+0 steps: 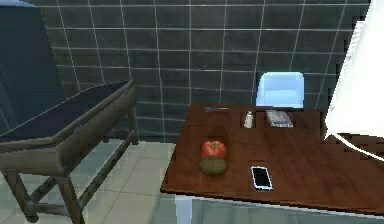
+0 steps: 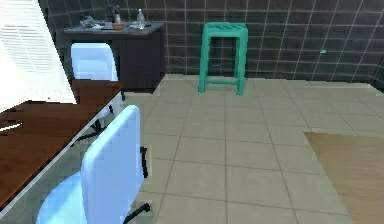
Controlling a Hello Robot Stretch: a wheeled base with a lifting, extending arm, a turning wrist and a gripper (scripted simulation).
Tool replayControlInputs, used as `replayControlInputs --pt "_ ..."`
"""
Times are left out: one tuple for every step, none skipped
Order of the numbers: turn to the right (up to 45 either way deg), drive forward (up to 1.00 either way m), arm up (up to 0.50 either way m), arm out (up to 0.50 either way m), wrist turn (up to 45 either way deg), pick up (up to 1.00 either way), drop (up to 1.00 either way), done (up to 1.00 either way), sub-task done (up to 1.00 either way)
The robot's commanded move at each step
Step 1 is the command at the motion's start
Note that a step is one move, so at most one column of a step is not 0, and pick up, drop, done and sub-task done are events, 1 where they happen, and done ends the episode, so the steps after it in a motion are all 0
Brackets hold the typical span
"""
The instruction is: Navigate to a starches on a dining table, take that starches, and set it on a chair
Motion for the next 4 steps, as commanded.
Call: replayControlInputs --pt "3.0 0.00 0.00 0.00 0.0 0.00 0.00 0.00 0.00" --pt "0.0 0.05 0.00 0.00 0.0 0.00 0.00 0.00 0.00" --pt "-45.0 0.00 0.00 0.00 0.0 0.00 0.00 0.00 0.00" --pt "-36.0 0.00 0.00 0.00 0.0 0.00 0.00 0.00 0.00"
